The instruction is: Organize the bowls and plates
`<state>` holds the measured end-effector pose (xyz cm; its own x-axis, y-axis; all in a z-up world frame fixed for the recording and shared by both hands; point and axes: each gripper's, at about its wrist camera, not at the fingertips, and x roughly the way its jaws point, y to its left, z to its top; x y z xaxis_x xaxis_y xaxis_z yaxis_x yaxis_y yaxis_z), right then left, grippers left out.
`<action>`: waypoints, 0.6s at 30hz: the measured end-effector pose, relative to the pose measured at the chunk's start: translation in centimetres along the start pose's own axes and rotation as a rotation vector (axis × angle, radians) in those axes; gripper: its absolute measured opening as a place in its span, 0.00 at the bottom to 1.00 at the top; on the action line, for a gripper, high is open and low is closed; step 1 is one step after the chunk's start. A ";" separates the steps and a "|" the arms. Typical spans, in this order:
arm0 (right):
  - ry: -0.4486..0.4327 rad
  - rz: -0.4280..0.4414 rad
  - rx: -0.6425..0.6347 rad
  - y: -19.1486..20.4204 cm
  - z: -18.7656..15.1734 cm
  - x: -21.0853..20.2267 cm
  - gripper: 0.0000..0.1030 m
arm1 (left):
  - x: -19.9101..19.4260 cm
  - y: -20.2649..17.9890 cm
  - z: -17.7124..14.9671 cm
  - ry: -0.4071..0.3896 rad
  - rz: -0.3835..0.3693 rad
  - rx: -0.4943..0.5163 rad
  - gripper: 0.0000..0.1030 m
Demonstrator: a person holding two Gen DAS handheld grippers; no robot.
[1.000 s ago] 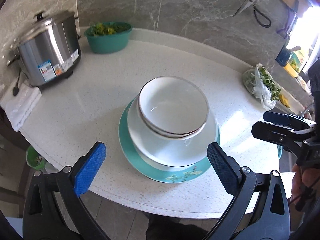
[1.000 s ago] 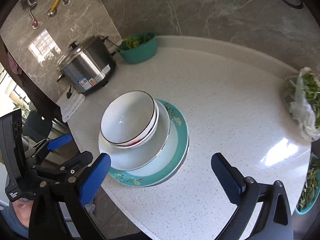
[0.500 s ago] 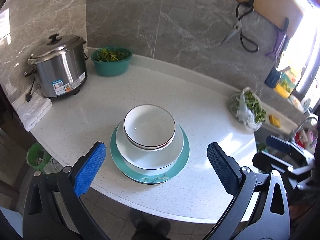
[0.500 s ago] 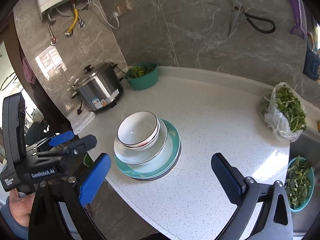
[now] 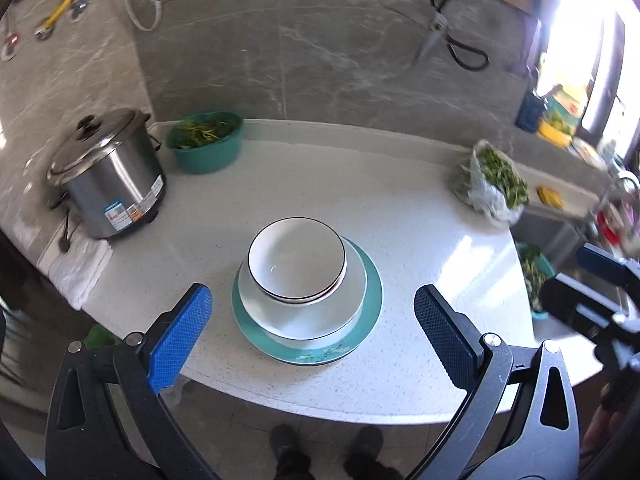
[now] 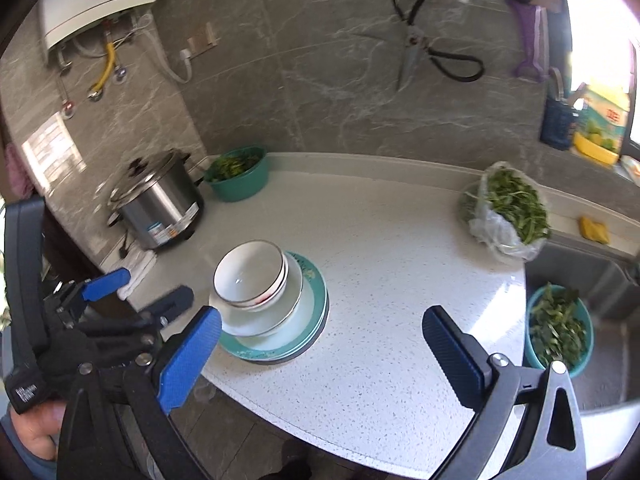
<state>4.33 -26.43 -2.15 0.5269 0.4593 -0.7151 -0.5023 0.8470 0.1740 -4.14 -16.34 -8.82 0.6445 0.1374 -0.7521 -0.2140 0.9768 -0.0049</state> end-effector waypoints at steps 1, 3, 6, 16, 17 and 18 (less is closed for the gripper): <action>-0.005 -0.016 0.009 0.4 0.0 -0.3 1.00 | 0.1 0.4 0.2 0.009 -0.008 0.006 1.00; -0.007 -0.060 0.018 1.3 0.0 -0.7 1.00 | 0.2 1.1 0.4 0.018 -0.062 0.013 1.00; -0.007 -0.099 0.049 2.0 -0.3 -0.9 1.00 | 1.0 1.7 0.7 0.039 -0.091 0.040 1.00; 0.007 -0.181 0.122 3.5 -0.7 -0.8 1.00 | 2.2 3.5 1.1 0.052 -0.113 0.091 1.00; 0.003 -0.183 0.124 3.7 -0.6 -0.8 1.00 | 2.2 3.6 1.1 0.052 -0.113 0.090 1.00; 0.000 -0.183 0.125 3.8 -0.5 -0.9 1.00 | 2.3 3.8 1.2 0.055 -0.116 0.090 1.00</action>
<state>1.60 -23.71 -1.21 0.6012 0.2950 -0.7427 -0.3098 0.9427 0.1237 -2.65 -12.08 -9.79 0.6194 0.0161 -0.7849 -0.0722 0.9967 -0.0366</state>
